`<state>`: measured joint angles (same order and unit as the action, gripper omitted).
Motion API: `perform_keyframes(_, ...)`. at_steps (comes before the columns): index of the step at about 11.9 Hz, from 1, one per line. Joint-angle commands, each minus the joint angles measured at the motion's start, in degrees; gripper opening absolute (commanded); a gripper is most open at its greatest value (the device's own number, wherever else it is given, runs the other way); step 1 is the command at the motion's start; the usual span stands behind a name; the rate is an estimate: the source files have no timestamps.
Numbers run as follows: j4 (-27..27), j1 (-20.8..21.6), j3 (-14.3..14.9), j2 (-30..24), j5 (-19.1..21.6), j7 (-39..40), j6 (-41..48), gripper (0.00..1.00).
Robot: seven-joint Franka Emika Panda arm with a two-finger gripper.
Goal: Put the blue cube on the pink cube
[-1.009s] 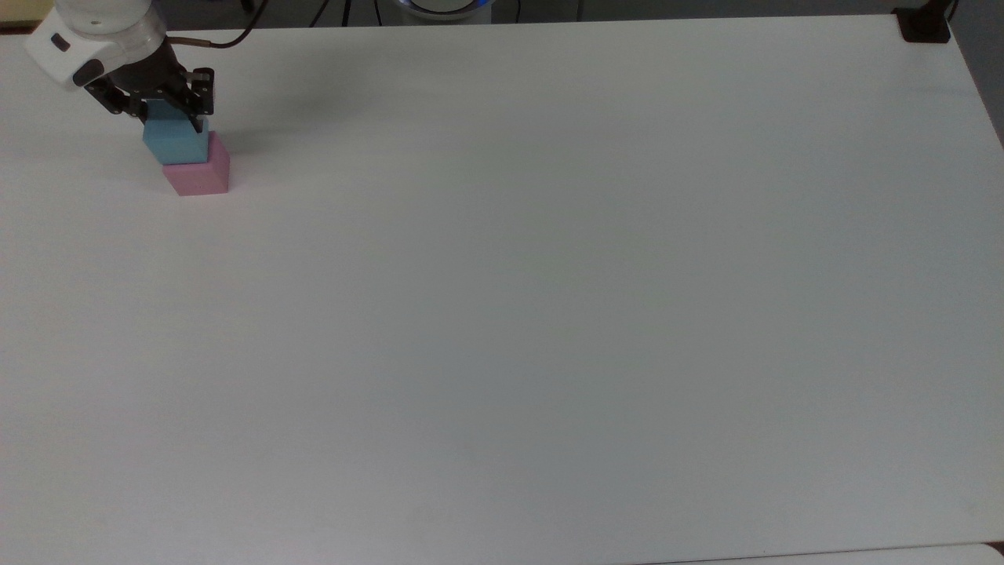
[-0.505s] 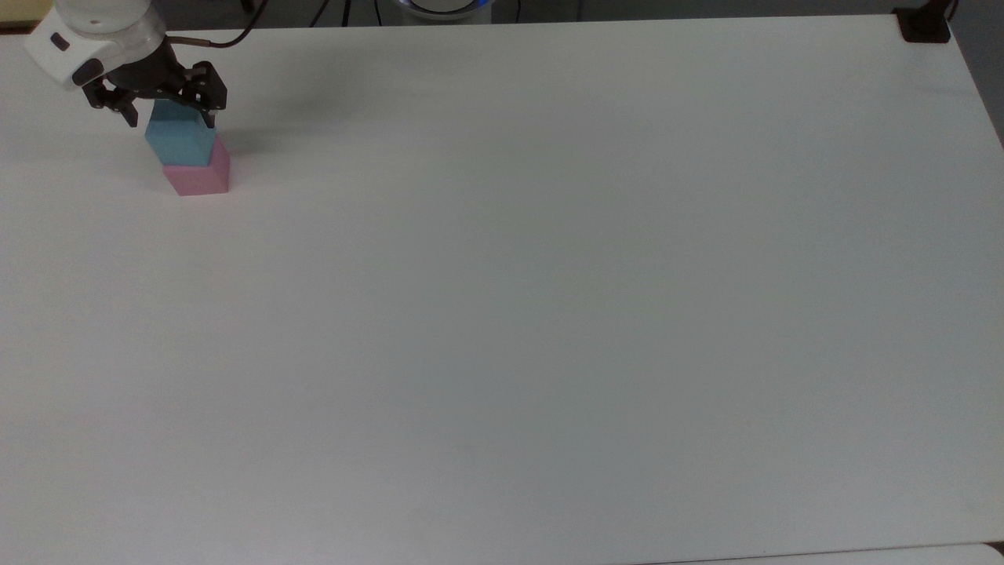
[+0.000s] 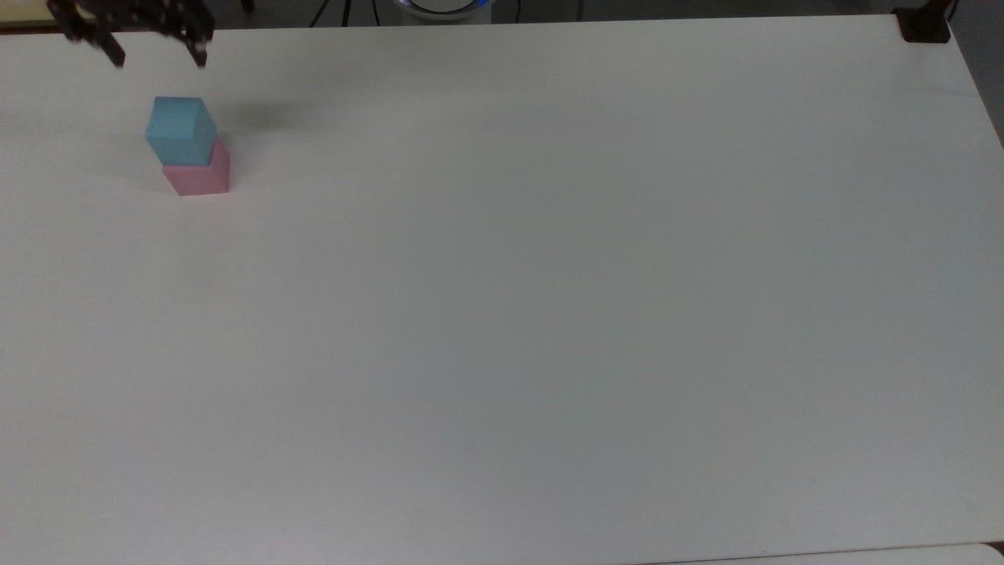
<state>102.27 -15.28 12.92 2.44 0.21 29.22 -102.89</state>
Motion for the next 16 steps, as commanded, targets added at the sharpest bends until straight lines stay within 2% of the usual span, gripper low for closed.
perform_keyframes(1,-3.47,3.23,0.53,-6.46,2.33,-9.57,12.25,1.00)
perform_keyframes(3,-4.00,8.66,0.88,-9.64,2.78,-24.22,12.98,1.00)
perform_keyframes(5,-4.88,15.95,1.32,-9.91,2.25,-32.36,12.37,1.00)
perform_keyframes(7,-4.88,18.61,0.53,-8.51,1.12,-31.08,11.14,1.00)
perform_keyframes(9,-4.88,18.80,-1.74,-7.28,-1.16,-27.65,9.12,1.00)
perform_keyframes(10,-5.06,18.71,-1.84,-6.67,-2.57,-25.11,7.72,1.00)
perform_keyframes(12,-5.15,18.80,-1.75,-5.61,-2.76,-25.70,3.42,1.00)
perform_keyframes(16,-5.15,18.89,-1.84,-5.96,-2.67,-27.02,3.93,1.00)
